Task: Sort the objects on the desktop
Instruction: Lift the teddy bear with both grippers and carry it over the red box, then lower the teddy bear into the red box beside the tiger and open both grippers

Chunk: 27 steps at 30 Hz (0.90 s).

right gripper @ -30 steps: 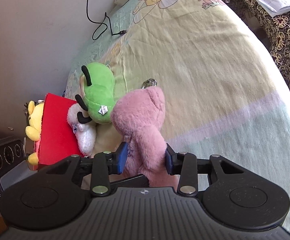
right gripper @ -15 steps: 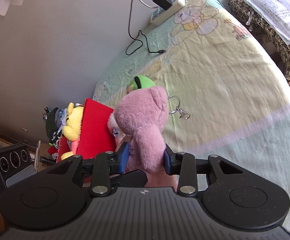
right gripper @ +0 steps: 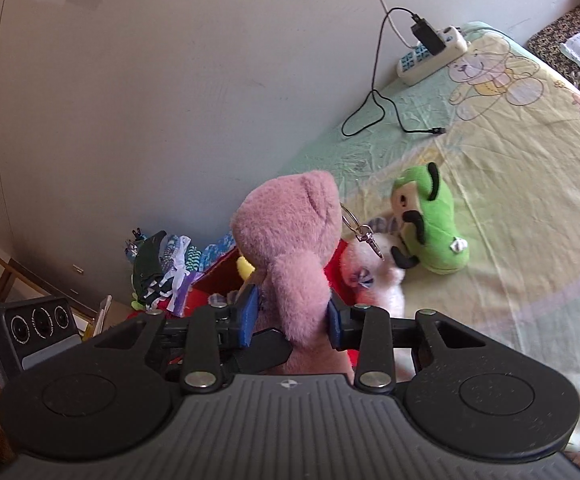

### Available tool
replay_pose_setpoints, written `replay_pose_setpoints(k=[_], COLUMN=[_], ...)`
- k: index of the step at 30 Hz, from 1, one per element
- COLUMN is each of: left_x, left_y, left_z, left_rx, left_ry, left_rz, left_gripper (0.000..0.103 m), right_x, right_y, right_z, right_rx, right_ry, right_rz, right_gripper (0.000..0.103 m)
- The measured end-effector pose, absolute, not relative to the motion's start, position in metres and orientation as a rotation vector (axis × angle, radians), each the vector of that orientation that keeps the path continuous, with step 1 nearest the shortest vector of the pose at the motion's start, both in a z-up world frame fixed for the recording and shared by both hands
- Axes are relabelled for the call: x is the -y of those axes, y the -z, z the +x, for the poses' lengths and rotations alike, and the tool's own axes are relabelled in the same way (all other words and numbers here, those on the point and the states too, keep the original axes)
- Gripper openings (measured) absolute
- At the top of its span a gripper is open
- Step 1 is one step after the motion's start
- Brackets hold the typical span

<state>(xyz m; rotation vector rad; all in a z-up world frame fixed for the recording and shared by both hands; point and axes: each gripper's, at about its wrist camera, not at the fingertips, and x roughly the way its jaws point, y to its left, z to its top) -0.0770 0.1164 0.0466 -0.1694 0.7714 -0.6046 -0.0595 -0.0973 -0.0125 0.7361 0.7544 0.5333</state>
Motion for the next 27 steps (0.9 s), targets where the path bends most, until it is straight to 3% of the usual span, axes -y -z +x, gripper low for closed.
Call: replay_pose_setpoints(k=[15,27], left_x=[-0.249,-0.31], left_y=[-0.072,-0.043], left_z=[-0.084,-0.053], left_rx=[-0.664,-0.709], left_ry=[0.519,0.463], left_rz=[-0.158,-0.257], left_gripper=[0.072,0.073], right_x=[-0.029,-0.096], right_y=[-0.013,-0.009], right_z=[-0.034,-0.002], right_rx=[-0.676,-0.743], right_ry=[-0.64,-0.635], right_rz=[0.675,0.542], right_gripper=[0.037,0.037])
